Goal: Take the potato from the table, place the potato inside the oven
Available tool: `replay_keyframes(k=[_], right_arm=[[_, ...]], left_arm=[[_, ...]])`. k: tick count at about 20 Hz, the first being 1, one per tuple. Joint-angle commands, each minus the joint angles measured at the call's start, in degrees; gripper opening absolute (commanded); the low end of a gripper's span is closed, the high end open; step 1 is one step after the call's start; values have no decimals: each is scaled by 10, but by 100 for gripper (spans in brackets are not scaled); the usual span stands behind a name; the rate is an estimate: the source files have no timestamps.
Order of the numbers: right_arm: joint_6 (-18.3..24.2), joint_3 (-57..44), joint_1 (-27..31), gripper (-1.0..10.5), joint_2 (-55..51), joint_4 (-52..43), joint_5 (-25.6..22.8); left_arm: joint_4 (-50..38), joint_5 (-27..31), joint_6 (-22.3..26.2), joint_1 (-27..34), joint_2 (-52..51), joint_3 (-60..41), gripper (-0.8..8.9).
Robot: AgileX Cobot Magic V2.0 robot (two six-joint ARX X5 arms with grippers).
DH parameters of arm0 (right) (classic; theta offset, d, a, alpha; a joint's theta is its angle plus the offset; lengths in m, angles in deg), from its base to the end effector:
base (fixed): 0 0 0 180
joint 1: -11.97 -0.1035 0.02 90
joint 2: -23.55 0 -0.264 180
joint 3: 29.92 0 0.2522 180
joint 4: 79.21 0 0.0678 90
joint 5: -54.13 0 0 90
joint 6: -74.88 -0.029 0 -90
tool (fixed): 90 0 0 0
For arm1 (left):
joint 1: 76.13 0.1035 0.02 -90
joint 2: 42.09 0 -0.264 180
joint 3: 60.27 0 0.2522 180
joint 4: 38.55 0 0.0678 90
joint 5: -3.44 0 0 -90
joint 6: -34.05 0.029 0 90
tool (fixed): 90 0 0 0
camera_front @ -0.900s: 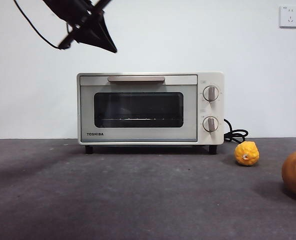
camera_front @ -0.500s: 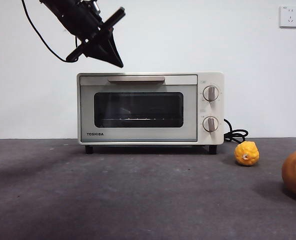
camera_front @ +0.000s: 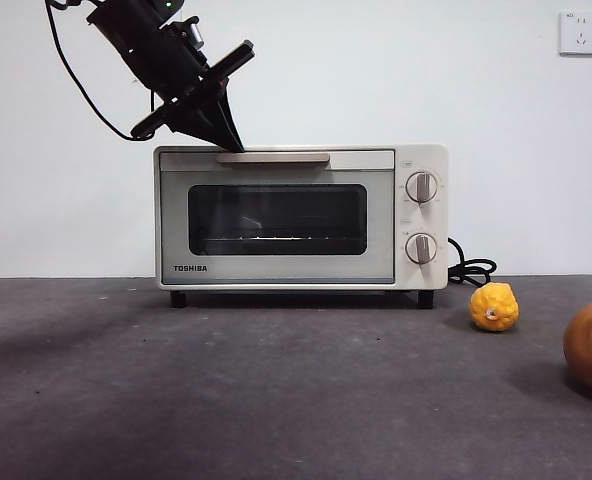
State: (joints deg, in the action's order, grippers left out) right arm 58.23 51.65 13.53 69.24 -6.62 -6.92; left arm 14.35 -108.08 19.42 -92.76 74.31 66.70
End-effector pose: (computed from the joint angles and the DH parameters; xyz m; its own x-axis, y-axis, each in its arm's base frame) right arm 0.1150 0.0109 0.3845 0.7144 0.4648 -0.5231 -0.1776 0.8435 0.5069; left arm 0.4333 -0.1405 0.3224 0.5540 -0.5483 -0.6265 0.3461 0.8361 -0.4257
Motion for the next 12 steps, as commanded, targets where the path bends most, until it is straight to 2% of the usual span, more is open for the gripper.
replay_keyframes(k=[1, 7, 12], right_arm=[[5, 3, 0, 1, -1, -1, 2], [4, 3, 0, 1, -1, -1, 2], [4, 3, 0, 1, -1, 2, 2]], left_arm=[[9, 3, 14, -5, 9, 3, -6], [64, 37, 70, -18, 9, 3, -6], [94, 39, 92, -29, 9, 3, -6]])
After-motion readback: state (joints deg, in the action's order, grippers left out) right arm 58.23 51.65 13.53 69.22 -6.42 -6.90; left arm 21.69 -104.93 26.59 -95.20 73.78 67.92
